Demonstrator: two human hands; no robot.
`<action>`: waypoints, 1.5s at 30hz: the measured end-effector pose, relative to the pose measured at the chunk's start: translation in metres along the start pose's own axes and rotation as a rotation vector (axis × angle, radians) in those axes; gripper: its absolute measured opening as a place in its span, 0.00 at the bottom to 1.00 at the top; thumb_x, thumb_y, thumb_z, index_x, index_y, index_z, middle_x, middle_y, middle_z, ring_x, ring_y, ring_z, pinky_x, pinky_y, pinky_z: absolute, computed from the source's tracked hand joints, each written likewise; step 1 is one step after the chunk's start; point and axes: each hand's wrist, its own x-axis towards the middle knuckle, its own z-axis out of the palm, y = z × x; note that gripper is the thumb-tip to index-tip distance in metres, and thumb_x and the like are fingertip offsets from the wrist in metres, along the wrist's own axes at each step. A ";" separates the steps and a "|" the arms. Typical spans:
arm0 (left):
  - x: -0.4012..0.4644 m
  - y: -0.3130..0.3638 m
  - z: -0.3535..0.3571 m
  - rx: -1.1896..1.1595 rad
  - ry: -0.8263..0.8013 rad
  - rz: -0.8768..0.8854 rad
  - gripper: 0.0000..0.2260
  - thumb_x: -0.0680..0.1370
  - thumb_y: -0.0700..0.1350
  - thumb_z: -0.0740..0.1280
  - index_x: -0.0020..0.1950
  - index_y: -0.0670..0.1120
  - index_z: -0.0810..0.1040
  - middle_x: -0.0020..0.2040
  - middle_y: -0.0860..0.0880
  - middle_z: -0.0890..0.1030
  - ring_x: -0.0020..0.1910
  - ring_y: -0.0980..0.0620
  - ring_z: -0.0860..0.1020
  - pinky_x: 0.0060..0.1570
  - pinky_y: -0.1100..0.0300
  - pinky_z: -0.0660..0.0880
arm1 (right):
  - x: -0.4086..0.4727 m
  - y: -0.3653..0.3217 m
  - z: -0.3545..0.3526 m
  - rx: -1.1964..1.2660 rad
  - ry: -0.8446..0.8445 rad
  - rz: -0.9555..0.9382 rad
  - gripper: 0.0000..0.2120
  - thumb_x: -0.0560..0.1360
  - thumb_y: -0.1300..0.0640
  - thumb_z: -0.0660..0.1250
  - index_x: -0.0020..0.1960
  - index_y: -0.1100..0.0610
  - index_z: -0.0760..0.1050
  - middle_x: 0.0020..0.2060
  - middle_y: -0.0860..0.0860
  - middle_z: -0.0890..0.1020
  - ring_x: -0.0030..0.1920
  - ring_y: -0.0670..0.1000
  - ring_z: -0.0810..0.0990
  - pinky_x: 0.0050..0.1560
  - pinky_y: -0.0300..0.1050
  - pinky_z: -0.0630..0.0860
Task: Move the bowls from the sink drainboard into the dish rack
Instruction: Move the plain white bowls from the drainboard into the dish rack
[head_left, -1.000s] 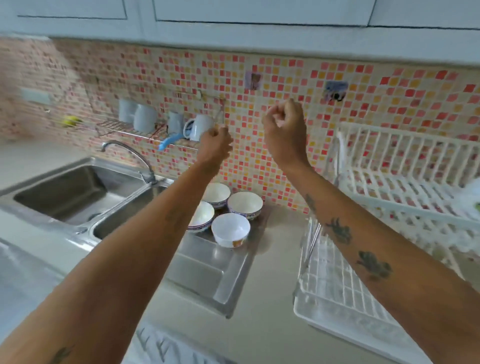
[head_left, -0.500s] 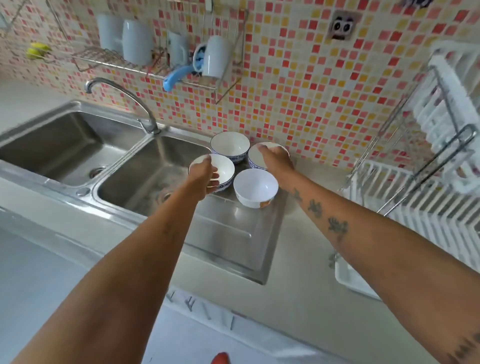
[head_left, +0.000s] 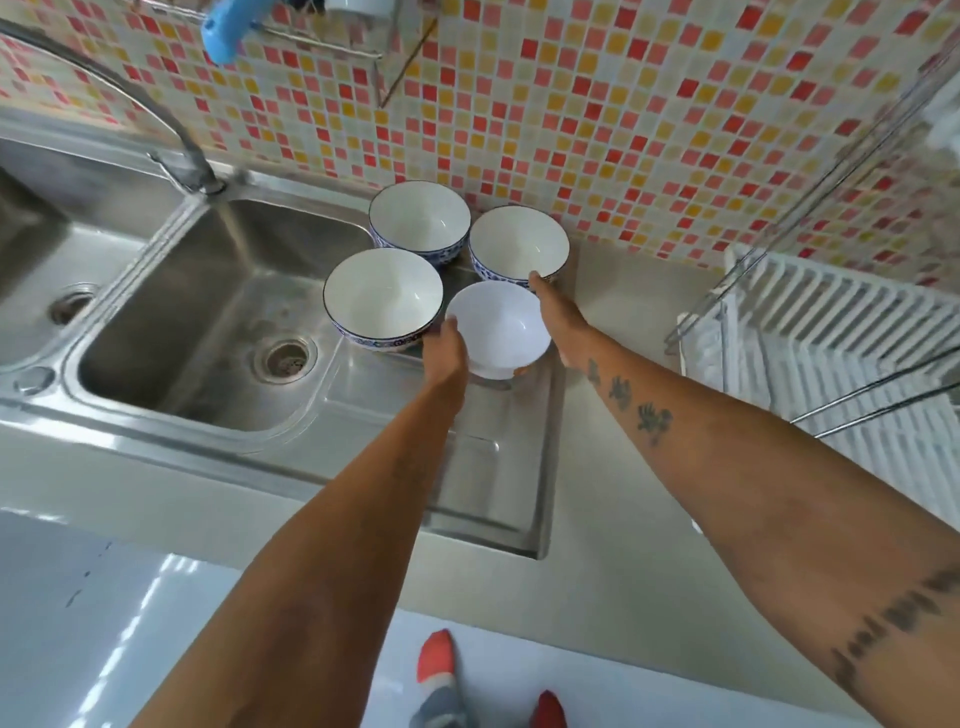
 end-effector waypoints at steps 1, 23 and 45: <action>0.002 -0.002 0.003 -0.005 0.007 -0.006 0.21 0.82 0.48 0.57 0.73 0.39 0.67 0.70 0.40 0.72 0.66 0.41 0.73 0.61 0.55 0.69 | 0.002 0.002 0.003 0.013 -0.016 0.011 0.29 0.77 0.37 0.58 0.72 0.53 0.68 0.66 0.54 0.76 0.62 0.54 0.75 0.61 0.50 0.73; -0.039 0.021 0.027 -0.310 -0.051 -0.025 0.21 0.82 0.52 0.52 0.74 0.49 0.64 0.69 0.47 0.72 0.67 0.43 0.72 0.70 0.44 0.68 | -0.048 -0.043 -0.017 0.015 0.109 -0.173 0.26 0.80 0.43 0.57 0.69 0.61 0.70 0.56 0.55 0.76 0.56 0.56 0.75 0.58 0.51 0.71; -0.364 0.181 0.173 -0.368 -1.167 0.029 0.24 0.76 0.60 0.58 0.69 0.53 0.73 0.66 0.39 0.75 0.62 0.32 0.75 0.56 0.34 0.73 | -0.329 -0.161 -0.309 0.155 0.572 -1.111 0.08 0.79 0.55 0.63 0.53 0.55 0.80 0.52 0.48 0.81 0.55 0.47 0.77 0.50 0.37 0.70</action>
